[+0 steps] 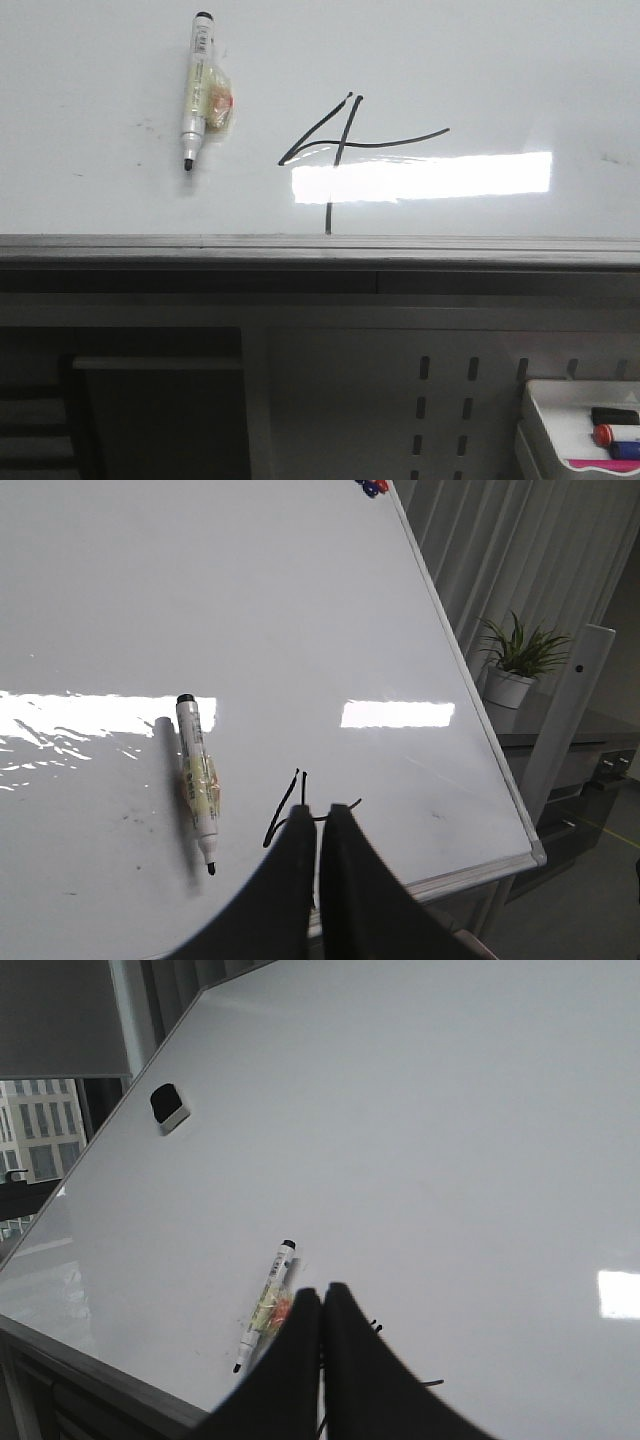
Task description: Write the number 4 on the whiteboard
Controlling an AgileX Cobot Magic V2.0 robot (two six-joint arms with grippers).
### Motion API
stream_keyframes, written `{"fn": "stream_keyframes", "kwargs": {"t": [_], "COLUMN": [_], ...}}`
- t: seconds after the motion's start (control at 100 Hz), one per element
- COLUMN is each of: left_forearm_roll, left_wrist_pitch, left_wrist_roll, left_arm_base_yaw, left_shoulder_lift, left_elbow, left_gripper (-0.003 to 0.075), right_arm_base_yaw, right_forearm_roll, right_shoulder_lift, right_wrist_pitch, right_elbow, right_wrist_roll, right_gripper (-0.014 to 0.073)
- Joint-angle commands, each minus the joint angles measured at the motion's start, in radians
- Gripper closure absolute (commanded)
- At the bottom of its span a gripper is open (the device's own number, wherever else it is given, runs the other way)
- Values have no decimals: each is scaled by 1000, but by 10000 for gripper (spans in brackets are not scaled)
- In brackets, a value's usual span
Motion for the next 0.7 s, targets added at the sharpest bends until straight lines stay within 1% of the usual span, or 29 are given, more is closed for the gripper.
{"fn": "stream_keyframes", "kwargs": {"t": [0.0, 0.59, 0.64, 0.69], "left_forearm_roll": [2, -3, 33, 124], "left_wrist_pitch": [-20, -11, -25, -32], "left_wrist_roll": [3, 3, 3, 3], "left_arm_base_yaw": [0, 4, 14, 37], "left_shoulder_lift": [6, 6, 4, 1], "left_elbow": [-27, -22, -18, -10], "left_gripper": [741, 741, 741, 741], "right_arm_base_yaw": [-5, -5, -5, -5], "right_forearm_roll": [-9, -9, -9, -9], "right_shoulder_lift": [10, 10, 10, 10], "right_wrist_pitch": [-11, -10, -10, -10], "right_elbow": [-23, -23, -23, -23], "right_wrist_roll": [-4, -4, -4, -4], "right_gripper": [659, 659, 659, 659]}}
